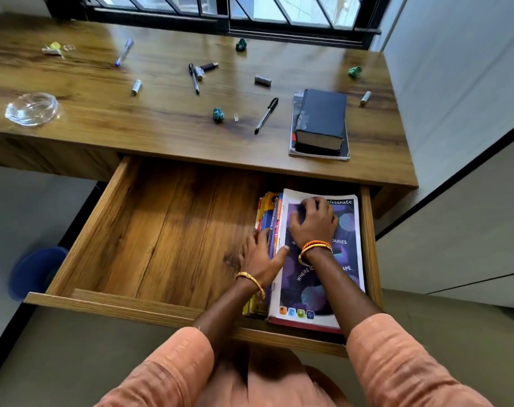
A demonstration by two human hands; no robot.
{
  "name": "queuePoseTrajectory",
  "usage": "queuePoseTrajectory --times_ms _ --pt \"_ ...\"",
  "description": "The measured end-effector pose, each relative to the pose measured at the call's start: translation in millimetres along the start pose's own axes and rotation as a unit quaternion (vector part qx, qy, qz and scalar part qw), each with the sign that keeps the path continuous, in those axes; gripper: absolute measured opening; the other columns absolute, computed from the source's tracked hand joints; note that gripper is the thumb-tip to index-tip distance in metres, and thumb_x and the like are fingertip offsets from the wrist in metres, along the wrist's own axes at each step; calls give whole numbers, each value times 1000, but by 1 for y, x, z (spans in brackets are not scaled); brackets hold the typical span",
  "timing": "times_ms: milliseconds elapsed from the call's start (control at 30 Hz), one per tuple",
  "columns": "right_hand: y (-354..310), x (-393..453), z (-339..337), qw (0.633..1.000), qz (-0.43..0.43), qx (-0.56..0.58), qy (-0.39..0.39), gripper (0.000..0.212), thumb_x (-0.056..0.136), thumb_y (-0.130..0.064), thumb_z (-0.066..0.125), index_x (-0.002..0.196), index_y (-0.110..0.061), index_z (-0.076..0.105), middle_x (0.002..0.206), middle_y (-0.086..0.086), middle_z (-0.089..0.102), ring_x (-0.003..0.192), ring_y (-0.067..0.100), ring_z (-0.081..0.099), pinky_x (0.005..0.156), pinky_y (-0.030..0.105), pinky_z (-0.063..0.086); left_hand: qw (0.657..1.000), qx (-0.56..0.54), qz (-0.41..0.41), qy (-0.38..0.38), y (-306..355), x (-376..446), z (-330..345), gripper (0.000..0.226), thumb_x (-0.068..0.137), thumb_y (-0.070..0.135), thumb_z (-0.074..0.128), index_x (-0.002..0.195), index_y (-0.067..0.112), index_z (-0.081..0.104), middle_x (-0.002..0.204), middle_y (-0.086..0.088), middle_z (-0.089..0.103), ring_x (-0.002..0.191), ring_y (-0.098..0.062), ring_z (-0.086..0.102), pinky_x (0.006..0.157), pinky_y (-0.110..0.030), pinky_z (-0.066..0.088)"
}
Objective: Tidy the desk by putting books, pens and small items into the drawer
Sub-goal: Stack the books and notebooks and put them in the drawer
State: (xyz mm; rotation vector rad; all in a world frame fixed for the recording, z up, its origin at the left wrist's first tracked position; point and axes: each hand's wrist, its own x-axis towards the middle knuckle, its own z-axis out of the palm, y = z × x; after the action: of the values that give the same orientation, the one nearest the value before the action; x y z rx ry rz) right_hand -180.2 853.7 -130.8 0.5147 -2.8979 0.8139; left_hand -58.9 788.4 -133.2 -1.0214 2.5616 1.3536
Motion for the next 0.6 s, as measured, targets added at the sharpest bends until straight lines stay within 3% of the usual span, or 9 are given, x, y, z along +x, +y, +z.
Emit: queuePoseTrajectory --times_ms 100,167,233,267,333,433,600 --pt "-16 31 -23 983 57 139 105 21 81 -20 53 83 -3 66 94 20 62 93 36 55 78 32 37 990 -45 62 119 24 16 -26 52 80 40 50 125 13 52 120 -8 47 112 -24 48 96 -35 41" --pt "-30 63 -42 964 83 192 166 28 81 -23 50 84 2 65 94 24 61 95 36 54 79 30 32 974 -102 97 179 51 38 -48 28 86 20 57 111 7 60 108 -12 55 99 -26 56 90 -31 45" --pt "-42 106 -59 938 151 233 207 40 81 -31 49 94 2 64 106 24 60 106 35 52 87 29 31 969 -145 95 177 82 69 -72 22 89 13 55 108 4 62 109 -14 59 96 -25 59 86 -22 43" --pt "-45 128 -66 932 197 240 188 47 84 -37 49 105 2 62 117 24 57 113 34 50 92 29 30 972 -154 87 156 98 87 -81 26 91 17 53 113 4 60 114 -15 59 100 -24 58 87 -21 41" --pt "-46 166 -71 932 278 220 77 63 90 -50 46 126 1 50 134 23 47 125 33 43 100 33 31 984 -146 55 87 127 122 -93 40 95 29 47 127 6 51 129 -16 54 115 -26 53 97 -28 39" --pt "-49 208 -72 938 294 174 -59 80 90 -65 33 134 0 43 140 24 43 129 35 40 103 40 32 993 -116 30 -5 161 168 -94 59 99 43 36 144 5 30 146 -21 39 132 -33 39 107 -36 31" --pt "-41 243 -72 926 317 185 -90 84 83 -69 43 129 0 51 135 17 52 121 34 51 98 37 41 971 -228 -66 -28 201 206 -80 70 90 50 47 142 7 27 143 -21 39 129 -37 41 107 -43 33"
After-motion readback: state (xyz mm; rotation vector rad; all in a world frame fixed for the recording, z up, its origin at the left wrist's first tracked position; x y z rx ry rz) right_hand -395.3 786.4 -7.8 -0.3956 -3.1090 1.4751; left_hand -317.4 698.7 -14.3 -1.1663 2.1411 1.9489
